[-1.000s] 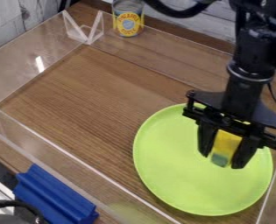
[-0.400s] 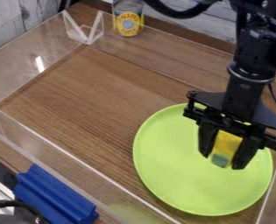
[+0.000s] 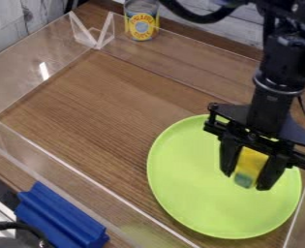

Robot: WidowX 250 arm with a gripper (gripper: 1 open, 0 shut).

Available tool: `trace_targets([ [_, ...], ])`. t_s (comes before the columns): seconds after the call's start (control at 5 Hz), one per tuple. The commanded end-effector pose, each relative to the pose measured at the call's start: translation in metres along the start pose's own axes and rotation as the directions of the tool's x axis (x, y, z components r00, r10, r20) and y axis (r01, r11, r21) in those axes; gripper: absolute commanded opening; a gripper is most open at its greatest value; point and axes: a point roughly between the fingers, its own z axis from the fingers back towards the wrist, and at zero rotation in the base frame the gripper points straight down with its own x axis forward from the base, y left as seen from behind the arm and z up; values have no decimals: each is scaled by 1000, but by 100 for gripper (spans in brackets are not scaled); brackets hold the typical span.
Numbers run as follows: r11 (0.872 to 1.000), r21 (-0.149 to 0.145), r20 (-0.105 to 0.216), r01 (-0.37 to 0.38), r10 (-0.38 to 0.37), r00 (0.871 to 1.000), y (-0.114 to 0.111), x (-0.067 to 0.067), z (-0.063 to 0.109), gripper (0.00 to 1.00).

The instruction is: Put the banana in the green plate

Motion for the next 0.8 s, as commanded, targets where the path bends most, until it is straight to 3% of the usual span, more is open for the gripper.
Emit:
trace_targets([
  [0.0, 1000, -18, 32, 11, -11, 999, -5, 7, 10, 0],
  [0.6, 1000, -11, 20, 22, -22, 1000, -3, 8, 8, 0],
])
